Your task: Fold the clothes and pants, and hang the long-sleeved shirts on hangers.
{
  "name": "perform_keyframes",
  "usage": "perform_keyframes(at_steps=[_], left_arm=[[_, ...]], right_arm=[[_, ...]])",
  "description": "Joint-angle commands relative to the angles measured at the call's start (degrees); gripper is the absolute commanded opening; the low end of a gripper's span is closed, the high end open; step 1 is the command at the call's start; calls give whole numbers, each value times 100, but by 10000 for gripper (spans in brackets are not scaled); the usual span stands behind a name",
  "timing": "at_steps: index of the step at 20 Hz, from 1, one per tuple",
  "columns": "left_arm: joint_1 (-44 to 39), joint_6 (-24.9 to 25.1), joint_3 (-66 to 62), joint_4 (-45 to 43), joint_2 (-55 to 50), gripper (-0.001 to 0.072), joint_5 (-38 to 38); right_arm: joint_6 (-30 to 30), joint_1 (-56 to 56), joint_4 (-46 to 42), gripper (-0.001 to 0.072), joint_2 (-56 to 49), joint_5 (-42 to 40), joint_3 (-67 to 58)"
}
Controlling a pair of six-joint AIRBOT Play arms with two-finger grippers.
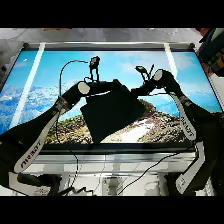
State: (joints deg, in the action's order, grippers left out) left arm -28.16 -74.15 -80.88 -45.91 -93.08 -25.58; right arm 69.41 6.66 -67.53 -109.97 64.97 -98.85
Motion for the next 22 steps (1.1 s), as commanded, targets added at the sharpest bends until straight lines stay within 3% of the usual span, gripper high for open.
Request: perform_keyframes(at_steps=[1,7,11,18,22], left_arm=[[7,0,0,-15,4,703,-63],[7,2,0,-85,4,703,-61],[7,0,0,-337,4,703,-101],[7,0,0,-426,4,702,-264],[4,0,0,-424,4,702,-280]], right_arm=[[496,-446,195,688,-164,170,-7],[428,-953,2594,688,-892,1364,-2],[-275,-988,4087,688,-1010,1781,-120],[-566,-1064,3897,691,-955,2197,-883],[-564,-894,2529,691,-955,1797,-883]])
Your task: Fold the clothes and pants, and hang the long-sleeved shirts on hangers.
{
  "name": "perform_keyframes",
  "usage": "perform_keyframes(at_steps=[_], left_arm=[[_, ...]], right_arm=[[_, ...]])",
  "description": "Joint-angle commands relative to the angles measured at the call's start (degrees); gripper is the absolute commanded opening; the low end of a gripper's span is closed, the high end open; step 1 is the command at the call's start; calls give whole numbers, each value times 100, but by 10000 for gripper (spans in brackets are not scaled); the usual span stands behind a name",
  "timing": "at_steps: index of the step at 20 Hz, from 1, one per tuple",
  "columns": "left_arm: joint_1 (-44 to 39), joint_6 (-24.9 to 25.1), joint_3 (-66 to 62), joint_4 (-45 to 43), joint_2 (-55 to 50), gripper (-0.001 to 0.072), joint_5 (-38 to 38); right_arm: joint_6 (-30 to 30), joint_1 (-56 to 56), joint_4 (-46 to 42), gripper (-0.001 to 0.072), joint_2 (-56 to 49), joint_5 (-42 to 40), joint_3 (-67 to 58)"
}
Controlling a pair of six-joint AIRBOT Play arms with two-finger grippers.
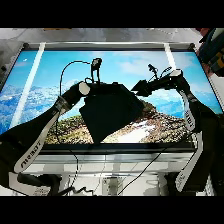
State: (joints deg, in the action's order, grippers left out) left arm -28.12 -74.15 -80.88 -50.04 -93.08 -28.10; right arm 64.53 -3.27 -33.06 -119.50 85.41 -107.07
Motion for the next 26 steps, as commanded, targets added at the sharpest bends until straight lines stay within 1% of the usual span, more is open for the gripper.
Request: perform_keyframes(at_steps=[1,2,4,7,10,12,14,16,17,21,24,25,26], left_arm=[[0,0,0,-11,4,702,-28],[0,0,0,-11,4,702,-31],[2,0,0,-13,4,703,-31],[0,0,0,-13,4,702,-33],[2,0,0,-13,4,702,-68],[0,0,0,-13,4,702,-70],[0,0,0,-13,4,702,-72],[0,0,0,-13,4,702,-72],[0,0,0,-13,4,702,-72],[0,0,0,-13,4,702,-72],[2,0,0,-13,4,702,-74],[2,0,0,-15,4,702,-74],[2,0,0,-15,4,702,-72]], right_arm=[[-48,184,-1303,691,-2,-426,-61],[-46,278,-1526,691,-2,-601,-61],[-52,444,-1543,691,-2,-870,-72],[-66,610,-1585,691,-2,-1016,-74],[-50,623,-2133,691,-2,-1145,-72],[212,623,-2671,691,-2,-1392,-72],[542,623,-2824,691,-9,-1578,-72],[857,623,-2680,690,-57,-1484,-72],[894,621,-2461,690,-109,-1316,-72],[896,673,-1272,686,-396,-566,-50],[894,901,-903,685,-573,-369,-48],[890,999,-804,668,-610,-380,-48],[831,1115,-708,622,-643,-422,-48]])
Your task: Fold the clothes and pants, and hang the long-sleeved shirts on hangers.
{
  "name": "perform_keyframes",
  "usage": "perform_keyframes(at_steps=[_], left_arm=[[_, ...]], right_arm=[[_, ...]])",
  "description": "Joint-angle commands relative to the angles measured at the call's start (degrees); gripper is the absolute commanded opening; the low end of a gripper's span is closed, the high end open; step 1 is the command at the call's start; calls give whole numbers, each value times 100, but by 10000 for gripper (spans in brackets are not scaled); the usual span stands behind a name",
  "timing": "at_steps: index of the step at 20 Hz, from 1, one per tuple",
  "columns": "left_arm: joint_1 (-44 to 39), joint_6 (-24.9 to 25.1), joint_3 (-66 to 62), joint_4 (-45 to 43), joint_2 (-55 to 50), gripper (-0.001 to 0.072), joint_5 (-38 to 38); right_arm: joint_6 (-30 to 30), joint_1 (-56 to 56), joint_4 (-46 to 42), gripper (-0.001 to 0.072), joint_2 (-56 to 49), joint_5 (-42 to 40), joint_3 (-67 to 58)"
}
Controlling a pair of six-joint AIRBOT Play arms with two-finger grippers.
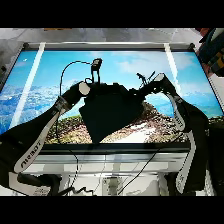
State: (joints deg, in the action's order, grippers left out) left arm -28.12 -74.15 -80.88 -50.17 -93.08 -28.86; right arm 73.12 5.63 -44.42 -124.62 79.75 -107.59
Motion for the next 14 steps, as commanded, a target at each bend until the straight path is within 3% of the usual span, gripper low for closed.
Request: perform_keyframes(at_steps=[1,3,4,7,10,14], left_arm=[[2,2,0,-2,4,702,4],[20,2,-2,-155,17,700,-2],[52,2,-2,-282,52,698,-59],[313,2,-7,-887,422,688,-505],[643,0,-9,-1663,1143,688,-1005],[905,0,-7,-3136,2374,686,-1510]], right_arm=[[-236,332,437,515,-136,15,2],[-509,487,365,160,-120,-212,-96],[-509,511,321,78,-98,-201,-205],[-433,358,-398,43,232,-166,-540],[136,-81,-1504,42,973,-52,-686],[896,-1189,-2951,42,2251,997,-686]])
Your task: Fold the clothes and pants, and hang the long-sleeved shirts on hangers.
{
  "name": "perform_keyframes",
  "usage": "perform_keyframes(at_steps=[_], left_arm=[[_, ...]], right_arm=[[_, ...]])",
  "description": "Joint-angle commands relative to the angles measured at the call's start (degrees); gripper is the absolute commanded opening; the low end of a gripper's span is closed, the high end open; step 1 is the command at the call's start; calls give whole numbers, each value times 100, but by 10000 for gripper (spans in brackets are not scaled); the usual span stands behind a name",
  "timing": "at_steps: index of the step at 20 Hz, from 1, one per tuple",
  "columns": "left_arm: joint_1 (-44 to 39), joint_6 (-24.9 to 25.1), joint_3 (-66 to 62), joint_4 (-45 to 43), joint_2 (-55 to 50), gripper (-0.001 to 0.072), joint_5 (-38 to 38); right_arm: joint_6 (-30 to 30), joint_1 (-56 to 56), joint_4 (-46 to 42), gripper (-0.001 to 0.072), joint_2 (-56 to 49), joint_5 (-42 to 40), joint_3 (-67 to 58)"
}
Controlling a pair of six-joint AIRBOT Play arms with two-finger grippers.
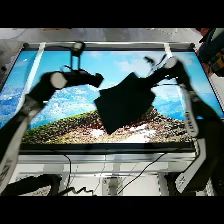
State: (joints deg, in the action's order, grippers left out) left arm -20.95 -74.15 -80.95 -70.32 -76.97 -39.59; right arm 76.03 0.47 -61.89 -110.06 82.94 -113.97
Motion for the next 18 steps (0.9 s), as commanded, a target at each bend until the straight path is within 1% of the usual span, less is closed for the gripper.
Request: perform_keyframes(at_steps=[1,2,4,8,9,11,12,15,18], left_arm=[[221,0,0,-1379,1038,686,-470],[238,0,0,-1547,1309,686,-472],[258,0,0,-1606,1725,687,-470],[258,-2,0,-1604,2118,687,-498],[258,-2,0,-1604,2133,687,-514],[258,0,0,-1602,2114,687,-511],[258,-2,0,-1602,2100,687,-511],[258,0,0,-1602,2096,687,-507],[258,-2,0,-1602,2096,687,-507]], right_arm=[[772,-1045,-1467,42,1139,966,-48],[914,-1401,-1655,42,1467,1204,-48],[1338,-2192,-2057,42,2138,1593,-48],[1926,-3895,-2874,42,3193,1768,-48],[2243,-4317,-3027,42,3340,1816,-46],[3123,-5228,-3161,42,3519,1989,-44],[3329,-5613,-3165,42,3556,2092,-28],[3335,-6590,-3366,42,3589,2236,17],[3342,-7237,-3399,44,3611,2238,175]])
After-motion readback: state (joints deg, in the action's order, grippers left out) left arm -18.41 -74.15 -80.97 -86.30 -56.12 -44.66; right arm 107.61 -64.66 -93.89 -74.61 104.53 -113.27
